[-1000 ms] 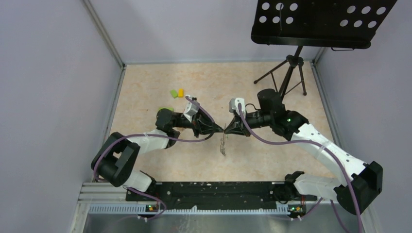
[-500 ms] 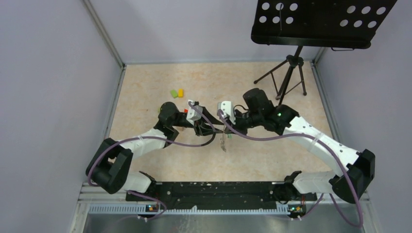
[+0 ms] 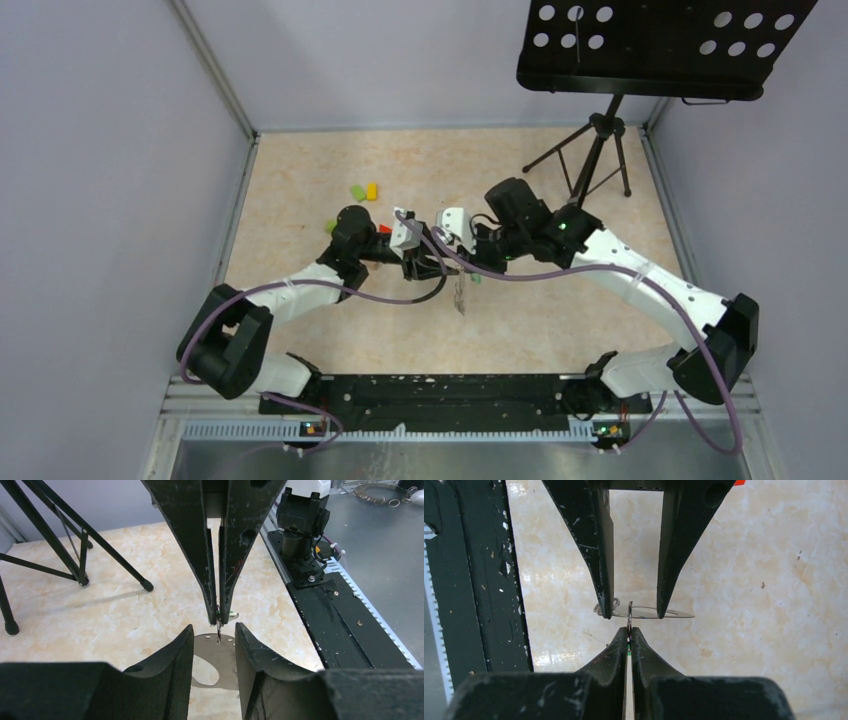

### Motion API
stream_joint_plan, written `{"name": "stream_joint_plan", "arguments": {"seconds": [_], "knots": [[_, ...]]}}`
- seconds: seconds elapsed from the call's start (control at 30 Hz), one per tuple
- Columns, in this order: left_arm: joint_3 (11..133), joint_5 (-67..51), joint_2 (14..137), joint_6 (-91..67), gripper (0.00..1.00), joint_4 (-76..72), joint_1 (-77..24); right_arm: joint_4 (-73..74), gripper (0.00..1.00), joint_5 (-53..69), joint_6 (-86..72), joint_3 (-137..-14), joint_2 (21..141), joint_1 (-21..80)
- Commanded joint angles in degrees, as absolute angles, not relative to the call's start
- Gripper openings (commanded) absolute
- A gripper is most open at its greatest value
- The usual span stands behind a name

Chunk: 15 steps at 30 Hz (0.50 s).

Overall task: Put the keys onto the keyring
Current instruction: Adjust the key on the keyring.

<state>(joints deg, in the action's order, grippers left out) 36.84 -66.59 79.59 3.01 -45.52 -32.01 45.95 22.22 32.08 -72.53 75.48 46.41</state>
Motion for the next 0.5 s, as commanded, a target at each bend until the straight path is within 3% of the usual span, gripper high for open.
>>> {"name": "stream_joint_plan", "arguments": {"seconds": [0.0,0.2,0.47], "knots": [[39.6,-66.4,79.1,3.0,0.39,-45.8,-32.3,46.6,0.0,21.0,32.6,-75.9,76.3,47.4],[39.6,-66.6,79.8,2.9,0.32,-46.0,-32.8,46.1,0.0,21.1,32.4,-75.5,76.4,47.5],[39.6,-66.7,80.4,4.3,0.35,-44.2,-33.1,45.1,0.0,21.4,31.9,-74.9,75.6,47.5]]}}
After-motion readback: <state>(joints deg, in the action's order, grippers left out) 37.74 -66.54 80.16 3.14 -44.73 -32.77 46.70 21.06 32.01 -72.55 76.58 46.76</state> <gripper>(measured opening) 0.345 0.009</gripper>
